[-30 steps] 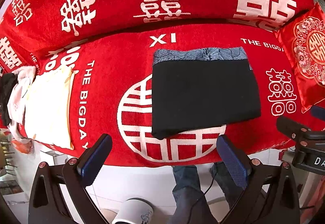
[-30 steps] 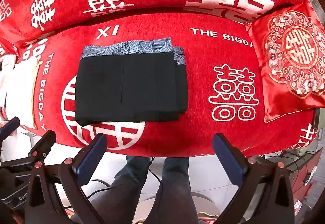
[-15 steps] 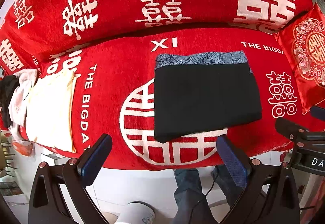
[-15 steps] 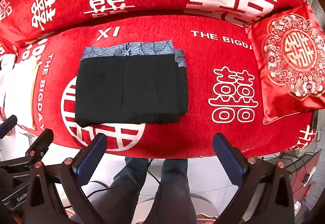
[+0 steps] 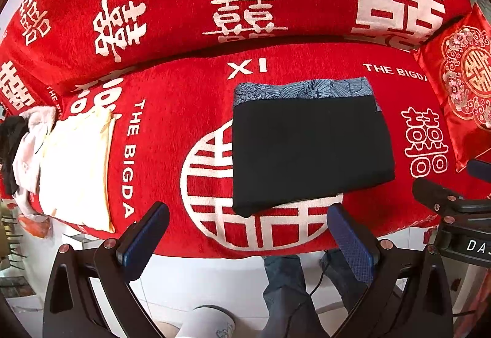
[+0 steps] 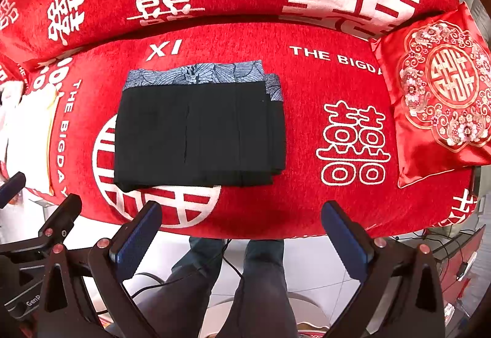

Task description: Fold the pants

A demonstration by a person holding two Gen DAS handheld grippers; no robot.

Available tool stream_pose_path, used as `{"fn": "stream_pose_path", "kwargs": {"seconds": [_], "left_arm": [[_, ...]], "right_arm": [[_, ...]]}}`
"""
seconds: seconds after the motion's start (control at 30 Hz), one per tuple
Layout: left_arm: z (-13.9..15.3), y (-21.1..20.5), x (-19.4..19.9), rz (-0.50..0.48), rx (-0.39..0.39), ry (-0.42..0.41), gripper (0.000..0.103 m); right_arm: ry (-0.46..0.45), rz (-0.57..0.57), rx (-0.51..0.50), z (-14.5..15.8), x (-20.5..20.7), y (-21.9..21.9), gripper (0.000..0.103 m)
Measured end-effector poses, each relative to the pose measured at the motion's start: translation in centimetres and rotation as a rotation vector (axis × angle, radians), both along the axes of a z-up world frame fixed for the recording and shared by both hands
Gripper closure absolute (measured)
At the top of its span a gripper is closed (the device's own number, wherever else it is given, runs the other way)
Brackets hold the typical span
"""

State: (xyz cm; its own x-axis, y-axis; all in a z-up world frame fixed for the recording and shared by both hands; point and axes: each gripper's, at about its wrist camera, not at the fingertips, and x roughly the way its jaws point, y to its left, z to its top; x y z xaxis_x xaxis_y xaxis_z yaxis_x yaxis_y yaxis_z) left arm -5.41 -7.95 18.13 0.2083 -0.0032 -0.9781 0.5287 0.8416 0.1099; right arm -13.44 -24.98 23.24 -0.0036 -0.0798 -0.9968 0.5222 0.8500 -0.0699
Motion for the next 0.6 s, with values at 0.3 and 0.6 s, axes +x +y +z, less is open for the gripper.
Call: {"fn": "stream_pose_path", "kwargs": {"seconds": [0.3,0.6], "left_arm": [[-0.02,-0.12,0.09,-0.005,0.003,0.000,0.000],[-0.04,-0.06,0.22,-0.006,-0.003,-0.003,0.000]], "right_arm": [[0.004,0.001,-0.002,-0.14,0.18,0.22,0.000],[0.006,0.002,-0.003,-0.15,0.15,0.17,0.000]]}}
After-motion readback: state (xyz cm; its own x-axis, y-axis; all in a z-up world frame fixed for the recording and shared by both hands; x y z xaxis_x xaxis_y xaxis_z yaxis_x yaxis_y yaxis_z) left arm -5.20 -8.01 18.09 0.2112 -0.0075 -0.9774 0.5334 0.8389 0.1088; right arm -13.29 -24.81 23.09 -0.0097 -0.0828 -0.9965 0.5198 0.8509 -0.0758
